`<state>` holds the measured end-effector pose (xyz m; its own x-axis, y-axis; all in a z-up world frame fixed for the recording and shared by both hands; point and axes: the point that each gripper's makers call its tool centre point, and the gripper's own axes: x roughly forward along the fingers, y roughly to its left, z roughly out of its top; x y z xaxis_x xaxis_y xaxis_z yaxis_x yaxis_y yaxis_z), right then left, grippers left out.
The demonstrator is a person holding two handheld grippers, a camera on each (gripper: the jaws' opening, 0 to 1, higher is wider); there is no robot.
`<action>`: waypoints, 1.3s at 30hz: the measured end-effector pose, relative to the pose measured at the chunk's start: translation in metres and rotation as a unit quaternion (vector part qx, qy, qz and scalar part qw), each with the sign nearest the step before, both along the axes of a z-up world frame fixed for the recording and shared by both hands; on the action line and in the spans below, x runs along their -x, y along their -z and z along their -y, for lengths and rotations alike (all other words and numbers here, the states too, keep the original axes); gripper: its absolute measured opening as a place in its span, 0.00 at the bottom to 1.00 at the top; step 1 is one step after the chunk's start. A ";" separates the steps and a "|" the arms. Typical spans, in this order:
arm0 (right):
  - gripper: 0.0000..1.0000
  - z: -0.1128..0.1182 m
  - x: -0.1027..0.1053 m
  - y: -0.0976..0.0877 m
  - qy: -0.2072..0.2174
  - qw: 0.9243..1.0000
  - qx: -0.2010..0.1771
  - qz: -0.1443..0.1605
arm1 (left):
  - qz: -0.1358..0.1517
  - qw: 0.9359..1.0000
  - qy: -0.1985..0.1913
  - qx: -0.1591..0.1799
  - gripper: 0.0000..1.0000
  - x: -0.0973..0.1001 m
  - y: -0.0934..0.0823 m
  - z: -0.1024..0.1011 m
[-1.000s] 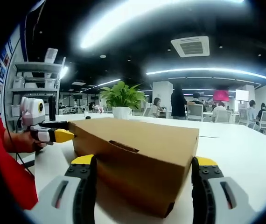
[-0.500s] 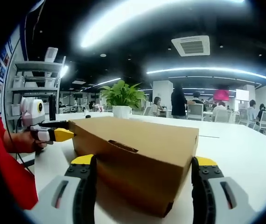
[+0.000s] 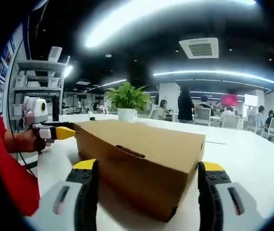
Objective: Operate the shoe box by opening the lid, removing the specified soft item, and placing it in the target area until the item is outside and the box remains undamaged.
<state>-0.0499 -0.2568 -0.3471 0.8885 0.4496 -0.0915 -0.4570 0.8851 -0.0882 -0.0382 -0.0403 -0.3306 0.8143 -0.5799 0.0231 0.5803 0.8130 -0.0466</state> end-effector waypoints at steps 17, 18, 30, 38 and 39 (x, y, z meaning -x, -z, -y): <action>0.69 -0.002 0.030 -0.022 -0.058 0.981 0.167 0.073 | 0.113 0.974 0.071 -0.184 0.67 0.038 -0.017 0.000; 0.68 -0.001 0.031 -0.021 -0.058 0.979 0.180 0.077 | 0.123 0.970 0.069 -0.197 0.67 0.037 -0.017 -0.001; 0.69 -0.011 0.040 -0.024 -0.074 0.950 0.277 0.126 | 0.172 0.944 0.061 -0.275 0.67 0.028 -0.009 -0.002; 0.64 -0.015 0.042 -0.016 -0.080 0.925 0.344 0.141 | 0.208 0.918 0.066 -0.332 0.64 0.034 -0.004 0.006; 0.64 -0.015 0.042 -0.016 -0.080 0.923 0.348 0.143 | 0.209 0.917 0.065 -0.334 0.64 0.033 -0.004 0.006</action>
